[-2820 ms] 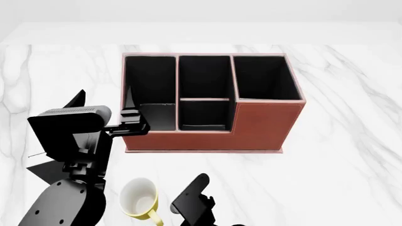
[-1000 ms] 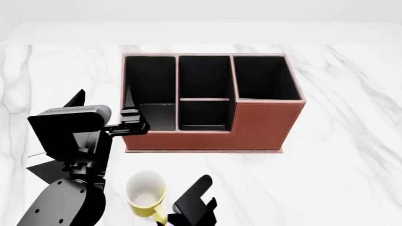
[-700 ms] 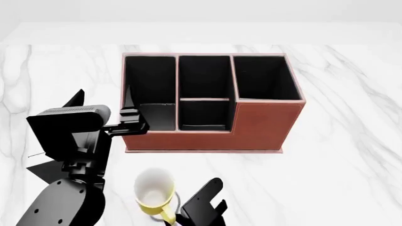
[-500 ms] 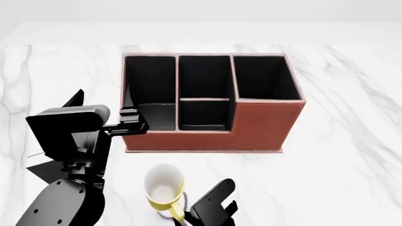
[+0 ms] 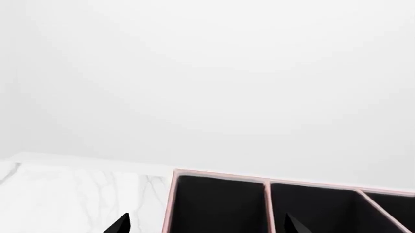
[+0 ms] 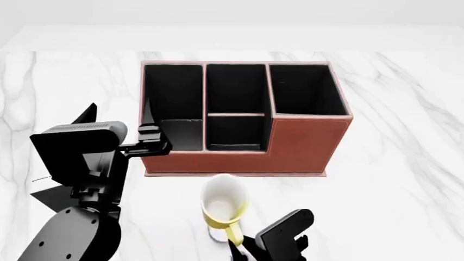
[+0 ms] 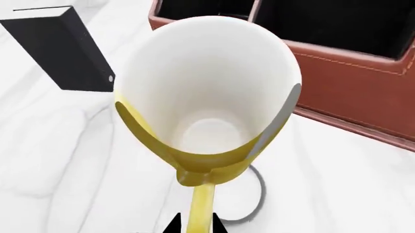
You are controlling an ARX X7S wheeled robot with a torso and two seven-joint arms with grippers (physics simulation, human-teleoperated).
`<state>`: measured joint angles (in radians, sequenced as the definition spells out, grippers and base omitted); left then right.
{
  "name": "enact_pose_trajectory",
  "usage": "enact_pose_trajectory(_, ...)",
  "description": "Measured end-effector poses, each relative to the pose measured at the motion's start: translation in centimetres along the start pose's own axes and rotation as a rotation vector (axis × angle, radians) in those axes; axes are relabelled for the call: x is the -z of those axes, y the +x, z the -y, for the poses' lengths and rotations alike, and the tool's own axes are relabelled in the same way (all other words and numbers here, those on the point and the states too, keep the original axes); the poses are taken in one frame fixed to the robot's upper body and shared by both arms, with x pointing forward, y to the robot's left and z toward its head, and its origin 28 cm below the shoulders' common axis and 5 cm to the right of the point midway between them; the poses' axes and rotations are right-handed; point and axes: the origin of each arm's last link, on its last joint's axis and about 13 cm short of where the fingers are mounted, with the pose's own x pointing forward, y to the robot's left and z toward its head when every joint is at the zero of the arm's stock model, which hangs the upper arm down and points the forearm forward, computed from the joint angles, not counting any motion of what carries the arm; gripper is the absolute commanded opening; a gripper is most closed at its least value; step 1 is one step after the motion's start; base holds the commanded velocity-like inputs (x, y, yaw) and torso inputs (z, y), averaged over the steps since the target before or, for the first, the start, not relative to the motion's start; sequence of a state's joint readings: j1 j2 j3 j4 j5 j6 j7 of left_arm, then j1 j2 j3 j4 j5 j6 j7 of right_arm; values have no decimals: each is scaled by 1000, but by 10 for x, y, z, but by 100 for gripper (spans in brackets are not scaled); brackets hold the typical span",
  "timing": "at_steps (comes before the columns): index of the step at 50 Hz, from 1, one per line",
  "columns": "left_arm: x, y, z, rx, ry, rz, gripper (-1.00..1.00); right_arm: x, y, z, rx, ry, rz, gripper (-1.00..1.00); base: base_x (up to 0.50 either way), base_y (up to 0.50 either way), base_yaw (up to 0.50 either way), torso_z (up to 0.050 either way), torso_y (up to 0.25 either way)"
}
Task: Pick up the yellow and white mug and place it to the right of the caddy.
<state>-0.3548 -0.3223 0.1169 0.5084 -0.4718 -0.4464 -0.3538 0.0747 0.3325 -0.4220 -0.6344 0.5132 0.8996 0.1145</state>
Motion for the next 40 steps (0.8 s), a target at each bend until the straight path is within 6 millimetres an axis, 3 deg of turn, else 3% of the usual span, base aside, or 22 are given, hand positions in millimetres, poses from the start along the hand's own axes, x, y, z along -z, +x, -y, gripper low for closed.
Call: enact_pose_trajectory(40,0,-1,1,0,7,2,100,19,-57,16,272,109,49,-100,0,0,0,0,0)
